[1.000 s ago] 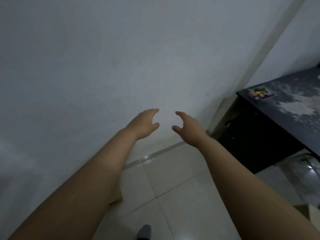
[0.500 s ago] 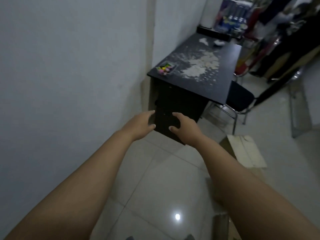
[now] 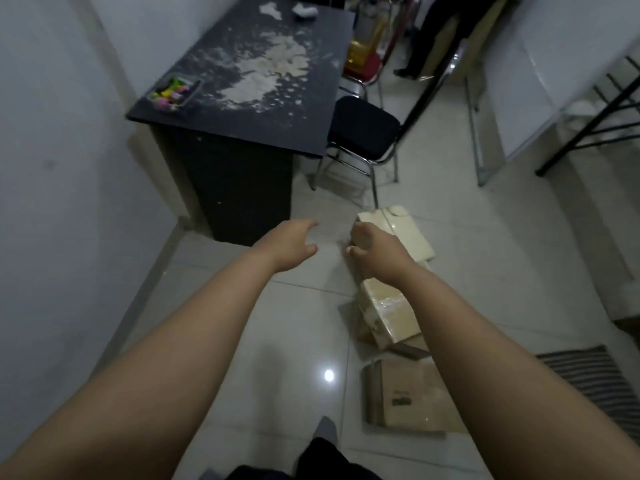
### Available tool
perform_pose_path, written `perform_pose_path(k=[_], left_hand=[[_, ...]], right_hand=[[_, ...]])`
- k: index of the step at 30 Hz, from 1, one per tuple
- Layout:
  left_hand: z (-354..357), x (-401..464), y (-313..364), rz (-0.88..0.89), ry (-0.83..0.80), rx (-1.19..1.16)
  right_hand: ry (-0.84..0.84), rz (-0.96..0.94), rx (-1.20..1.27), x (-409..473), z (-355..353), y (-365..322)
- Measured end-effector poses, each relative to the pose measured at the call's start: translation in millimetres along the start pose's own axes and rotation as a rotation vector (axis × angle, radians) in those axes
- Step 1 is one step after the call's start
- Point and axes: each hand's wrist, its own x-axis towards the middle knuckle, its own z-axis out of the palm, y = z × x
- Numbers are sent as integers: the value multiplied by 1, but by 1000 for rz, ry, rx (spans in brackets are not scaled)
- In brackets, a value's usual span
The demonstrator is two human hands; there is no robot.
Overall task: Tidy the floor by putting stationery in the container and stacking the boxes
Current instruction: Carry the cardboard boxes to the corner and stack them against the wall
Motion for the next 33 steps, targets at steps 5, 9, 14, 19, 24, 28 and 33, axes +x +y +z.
perform_pose_path(k=[5,9,14,19,24,28,33], left_hand=[[48,41,59,97,-79,23],[75,61,89,163,-129,-15],[94,97,109,188,-231,34],[105,139,120,219,-335,51],[124,191,121,206,-401,22],[152,220,119,194,-448,29],[210,244,107,139,-533,36]], right_hand=[[45,134,70,-1,-31,77],[71,247,138,-4,-37,119],[84,345,183,0,-37,156],[149,449,212,12,-44,179],[187,534,235,41,-42,205],[186,554,252,62,-34,225],[157,597,269,89,-24,269]])
